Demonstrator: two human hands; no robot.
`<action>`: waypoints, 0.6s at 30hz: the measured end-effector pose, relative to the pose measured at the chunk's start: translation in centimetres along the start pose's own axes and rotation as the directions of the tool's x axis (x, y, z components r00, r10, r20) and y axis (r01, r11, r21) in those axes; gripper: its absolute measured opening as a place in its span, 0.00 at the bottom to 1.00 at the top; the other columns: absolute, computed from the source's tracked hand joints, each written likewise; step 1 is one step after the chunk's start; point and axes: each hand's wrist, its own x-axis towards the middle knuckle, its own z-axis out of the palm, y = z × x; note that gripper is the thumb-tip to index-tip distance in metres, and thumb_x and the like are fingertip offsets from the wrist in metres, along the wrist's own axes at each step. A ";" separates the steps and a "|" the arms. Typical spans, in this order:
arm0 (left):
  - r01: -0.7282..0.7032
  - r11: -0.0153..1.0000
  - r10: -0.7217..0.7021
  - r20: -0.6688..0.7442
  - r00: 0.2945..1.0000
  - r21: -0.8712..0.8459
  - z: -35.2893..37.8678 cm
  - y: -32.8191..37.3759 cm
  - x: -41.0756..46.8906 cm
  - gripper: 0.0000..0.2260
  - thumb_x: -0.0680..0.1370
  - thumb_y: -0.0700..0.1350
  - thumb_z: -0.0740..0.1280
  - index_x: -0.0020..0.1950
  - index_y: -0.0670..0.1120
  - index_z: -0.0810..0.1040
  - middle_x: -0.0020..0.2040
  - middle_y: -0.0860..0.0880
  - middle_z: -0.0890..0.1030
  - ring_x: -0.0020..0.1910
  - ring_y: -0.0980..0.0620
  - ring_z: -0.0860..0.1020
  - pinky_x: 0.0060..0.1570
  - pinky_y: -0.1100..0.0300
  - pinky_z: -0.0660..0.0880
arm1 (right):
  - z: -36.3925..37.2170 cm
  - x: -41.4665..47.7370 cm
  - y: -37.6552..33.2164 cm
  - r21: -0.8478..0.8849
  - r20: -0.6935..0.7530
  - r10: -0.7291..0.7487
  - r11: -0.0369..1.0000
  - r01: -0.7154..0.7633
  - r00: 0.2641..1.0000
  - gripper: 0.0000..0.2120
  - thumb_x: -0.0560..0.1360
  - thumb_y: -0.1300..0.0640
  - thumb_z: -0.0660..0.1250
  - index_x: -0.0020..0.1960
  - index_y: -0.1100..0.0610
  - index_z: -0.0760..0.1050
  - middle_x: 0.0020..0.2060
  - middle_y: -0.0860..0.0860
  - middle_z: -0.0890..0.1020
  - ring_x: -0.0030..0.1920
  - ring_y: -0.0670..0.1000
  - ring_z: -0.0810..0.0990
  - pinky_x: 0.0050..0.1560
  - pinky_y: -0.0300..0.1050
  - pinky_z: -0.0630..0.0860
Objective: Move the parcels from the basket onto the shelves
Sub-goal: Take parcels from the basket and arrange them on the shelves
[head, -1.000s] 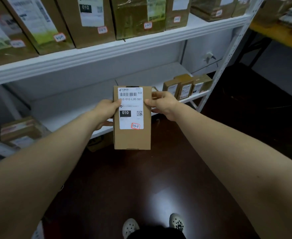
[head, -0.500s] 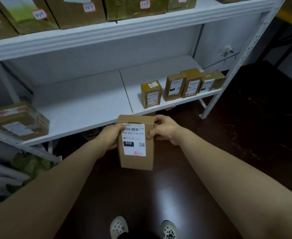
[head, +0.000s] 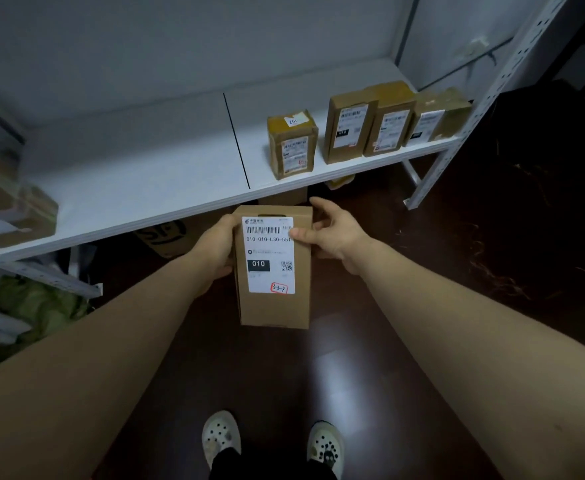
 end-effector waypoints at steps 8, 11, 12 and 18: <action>0.017 1.000 -0.017 -0.015 1.000 -0.021 1.5 0.1 1.0 0.12 0.80 0.47 0.54 0.41 0.48 0.73 0.37 0.49 0.78 0.36 0.53 0.74 0.35 0.63 0.74 | -1.0 1.4 0.9 0.005 0.029 0.037 0.999 -0.038 0.999 0.29 0.71 0.63 0.74 0.69 0.54 0.68 0.39 0.48 0.75 0.40 0.45 0.77 0.34 0.39 0.72; 0.003 0.999 -0.003 -0.010 1.000 -0.039 2.3 0.4 1.3 0.14 0.80 0.44 0.52 0.38 0.47 0.71 0.27 0.51 0.78 0.34 0.53 0.74 0.35 0.63 0.71 | -1.4 1.9 1.1 -0.008 0.027 0.066 0.998 -0.065 0.997 0.26 0.67 0.64 0.77 0.60 0.58 0.70 0.42 0.49 0.78 0.47 0.51 0.80 0.36 0.40 0.75; -0.002 0.999 0.002 -0.008 1.000 -0.035 2.6 0.6 1.3 0.14 0.80 0.44 0.52 0.38 0.47 0.71 0.27 0.51 0.78 0.34 0.53 0.74 0.36 0.62 0.71 | -1.6 2.1 1.0 -0.059 0.030 0.064 0.996 -0.062 0.997 0.26 0.65 0.64 0.78 0.58 0.58 0.70 0.44 0.49 0.78 0.49 0.51 0.79 0.37 0.40 0.76; 0.030 0.997 -0.029 0.022 0.999 -0.076 4.4 2.4 2.0 0.12 0.78 0.37 0.52 0.36 0.44 0.67 0.35 0.47 0.74 0.35 0.51 0.73 0.37 0.62 0.71 | -3.1 2.8 -1.0 -0.517 0.161 -0.011 0.851 0.094 0.987 0.31 0.64 0.62 0.79 0.64 0.52 0.72 0.54 0.50 0.77 0.57 0.52 0.77 0.58 0.49 0.77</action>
